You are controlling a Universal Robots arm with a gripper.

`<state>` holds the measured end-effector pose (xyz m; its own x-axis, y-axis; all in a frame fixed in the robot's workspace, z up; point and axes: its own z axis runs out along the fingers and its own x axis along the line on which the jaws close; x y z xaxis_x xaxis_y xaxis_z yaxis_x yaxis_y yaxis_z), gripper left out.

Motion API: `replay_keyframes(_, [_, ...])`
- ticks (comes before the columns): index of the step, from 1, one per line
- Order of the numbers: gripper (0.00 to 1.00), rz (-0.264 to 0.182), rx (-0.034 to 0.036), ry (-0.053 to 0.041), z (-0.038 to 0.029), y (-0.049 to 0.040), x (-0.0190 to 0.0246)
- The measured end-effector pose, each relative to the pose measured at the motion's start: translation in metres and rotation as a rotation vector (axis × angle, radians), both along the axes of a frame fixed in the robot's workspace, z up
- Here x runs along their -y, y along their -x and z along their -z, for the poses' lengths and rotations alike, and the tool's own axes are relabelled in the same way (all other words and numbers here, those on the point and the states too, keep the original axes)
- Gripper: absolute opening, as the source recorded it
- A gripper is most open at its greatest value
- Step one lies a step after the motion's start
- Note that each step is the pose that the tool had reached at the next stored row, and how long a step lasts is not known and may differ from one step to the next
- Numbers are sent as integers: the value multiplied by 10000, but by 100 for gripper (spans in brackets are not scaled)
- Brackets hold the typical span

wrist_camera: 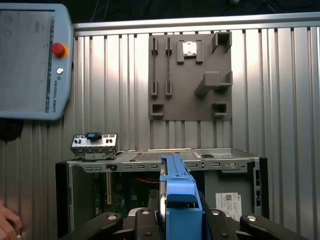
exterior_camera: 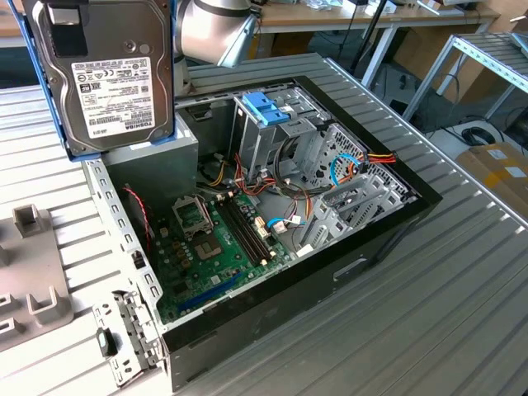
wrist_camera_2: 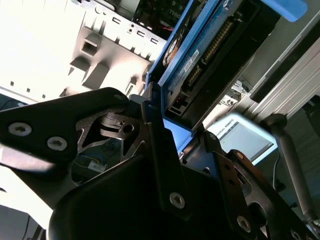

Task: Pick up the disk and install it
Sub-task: 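Pick up the disk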

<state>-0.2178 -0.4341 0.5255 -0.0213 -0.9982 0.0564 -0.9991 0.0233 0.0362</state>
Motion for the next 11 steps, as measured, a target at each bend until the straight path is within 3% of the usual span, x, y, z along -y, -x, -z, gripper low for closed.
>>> replay_keyframes(11, [37, 0, 0, 0, 4, -49, 0])
